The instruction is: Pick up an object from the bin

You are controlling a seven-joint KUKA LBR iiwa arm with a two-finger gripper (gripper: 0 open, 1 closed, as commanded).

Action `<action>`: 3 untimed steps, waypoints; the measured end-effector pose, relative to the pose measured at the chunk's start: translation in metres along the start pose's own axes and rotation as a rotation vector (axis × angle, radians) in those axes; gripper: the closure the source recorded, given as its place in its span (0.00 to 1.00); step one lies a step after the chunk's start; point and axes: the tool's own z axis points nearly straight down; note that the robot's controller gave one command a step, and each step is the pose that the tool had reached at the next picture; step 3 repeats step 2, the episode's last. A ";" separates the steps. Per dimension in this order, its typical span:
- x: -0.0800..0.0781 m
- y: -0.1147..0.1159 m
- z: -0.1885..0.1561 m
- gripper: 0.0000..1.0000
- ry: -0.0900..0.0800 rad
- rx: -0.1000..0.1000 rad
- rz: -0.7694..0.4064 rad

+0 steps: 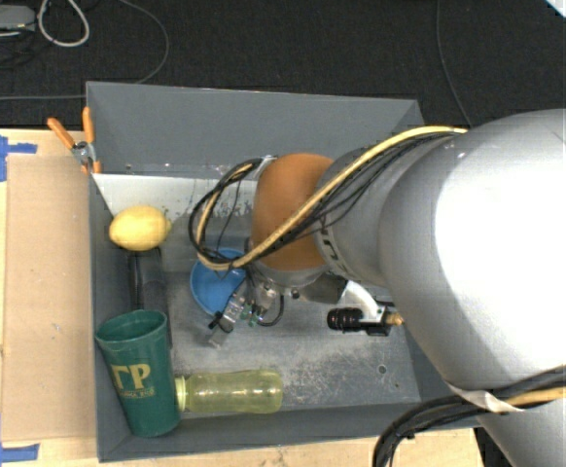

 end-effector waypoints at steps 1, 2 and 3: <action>-0.004 0.004 -0.001 0.00 -0.002 -0.002 0.044; 0.007 -0.004 -0.002 1.00 0.001 0.001 0.030; 0.007 -0.004 -0.002 1.00 0.001 0.001 0.030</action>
Offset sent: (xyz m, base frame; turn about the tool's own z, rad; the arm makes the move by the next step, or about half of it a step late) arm -0.0079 0.0010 0.0016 0.0281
